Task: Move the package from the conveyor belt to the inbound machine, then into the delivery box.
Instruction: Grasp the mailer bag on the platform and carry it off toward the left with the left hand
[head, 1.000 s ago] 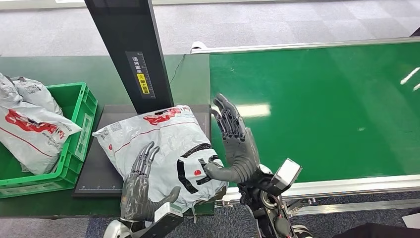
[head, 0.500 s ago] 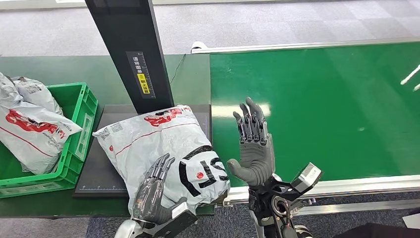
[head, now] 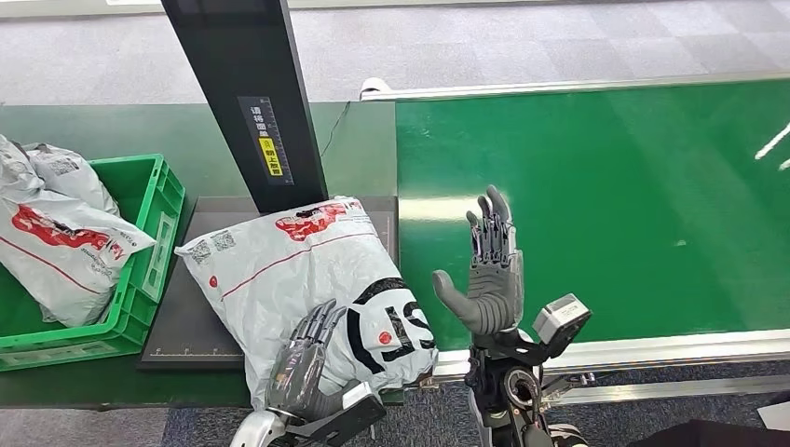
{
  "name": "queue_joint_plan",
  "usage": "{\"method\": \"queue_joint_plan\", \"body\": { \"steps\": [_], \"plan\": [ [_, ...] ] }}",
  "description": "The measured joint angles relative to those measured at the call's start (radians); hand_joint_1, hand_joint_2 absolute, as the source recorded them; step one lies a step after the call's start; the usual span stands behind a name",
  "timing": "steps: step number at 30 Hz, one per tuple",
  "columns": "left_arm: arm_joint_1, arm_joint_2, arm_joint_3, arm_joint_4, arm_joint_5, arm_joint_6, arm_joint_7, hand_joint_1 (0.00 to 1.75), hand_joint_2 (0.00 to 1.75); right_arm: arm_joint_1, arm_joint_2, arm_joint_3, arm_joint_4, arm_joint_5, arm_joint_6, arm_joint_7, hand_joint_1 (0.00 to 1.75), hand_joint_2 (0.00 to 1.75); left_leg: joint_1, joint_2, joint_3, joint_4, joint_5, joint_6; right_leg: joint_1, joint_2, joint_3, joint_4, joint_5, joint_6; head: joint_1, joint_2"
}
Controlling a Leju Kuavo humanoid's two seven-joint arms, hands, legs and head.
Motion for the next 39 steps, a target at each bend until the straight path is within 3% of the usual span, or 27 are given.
{"method": "queue_joint_plan", "body": {
  "steps": [1,4,5,6,15,21,25,31,34,39],
  "plan": [
    [-0.008,-0.002,0.000,0.015,-0.003,0.004,-0.002,0.17,1.75,0.004,0.002,0.002,-0.001,0.006,-0.009,0.006,0.00,1.75,0.000,0.000,0.000,0.000,0.000,0.000,0.000,0.000,0.000,0.000,0.000,0.000,0.000,0.000],
    [-0.031,-0.008,0.000,0.057,-0.015,0.019,-0.007,1.13,1.75,0.010,0.006,0.006,-0.003,0.011,-0.015,0.017,0.00,1.75,0.000,0.000,0.000,0.000,0.000,0.000,0.000,0.000,0.000,0.000,0.000,0.000,0.000,0.000],
    [-0.036,-0.010,0.000,0.068,-0.021,0.021,-0.008,1.29,1.75,0.011,0.007,0.006,-0.003,0.011,-0.016,0.019,0.00,1.75,0.000,0.000,0.000,0.000,0.000,0.000,0.000,0.000,0.000,0.000,0.000,0.000,0.000,0.000],
    [-0.041,-0.011,0.000,0.079,-0.029,0.022,-0.009,1.33,1.75,0.013,0.007,0.006,-0.003,0.011,-0.015,0.021,0.00,1.75,0.000,0.000,0.000,0.000,0.000,0.000,0.000,0.000,0.000,0.000,0.000,0.000,0.000,0.000],
    [-0.081,-0.025,0.003,0.165,-0.074,0.074,0.000,1.52,1.75,0.030,0.007,0.010,-0.018,0.002,-0.003,0.025,0.00,1.75,0.000,0.000,0.001,0.000,0.000,0.000,0.000,0.000,0.003,0.000,0.000,0.000,0.000,0.000],
    [-0.055,-0.034,0.033,0.102,-0.024,0.223,-0.065,1.52,1.75,0.036,0.007,0.010,-0.018,0.002,-0.009,0.025,0.00,1.75,0.000,0.000,0.001,0.000,0.000,0.000,0.000,0.000,0.002,0.000,0.000,0.000,0.000,0.000],
    [-0.003,-0.038,0.070,-0.022,0.056,0.334,-0.159,1.42,1.75,0.047,0.008,0.011,-0.018,0.002,-0.017,0.025,0.00,1.75,0.000,0.000,0.001,0.000,0.000,0.000,0.000,0.000,0.001,0.000,0.000,0.000,0.000,0.000],
    [0.119,-0.103,0.191,-0.329,0.237,0.382,-0.491,1.47,1.75,0.054,0.008,0.011,-0.016,0.002,-0.027,0.019,0.00,1.75,0.001,0.000,-0.001,0.000,0.000,0.000,0.000,0.000,-0.001,0.000,0.000,0.000,0.000,0.000],
    [0.160,-0.124,0.227,-0.483,0.298,0.383,-0.535,1.45,1.75,0.053,0.008,0.010,-0.011,0.002,-0.032,0.013,0.00,1.75,0.000,0.000,-0.002,0.000,0.000,0.000,0.000,0.000,-0.001,0.000,0.000,0.000,0.000,0.000],
    [0.218,-0.151,0.242,-0.758,0.368,0.383,-0.541,1.38,1.75,0.052,0.008,0.006,0.001,-0.004,-0.035,0.002,0.00,1.75,0.001,0.000,-0.002,0.000,0.000,0.000,0.000,0.000,-0.001,0.000,0.000,0.000,0.000,0.000]
  ]
}}
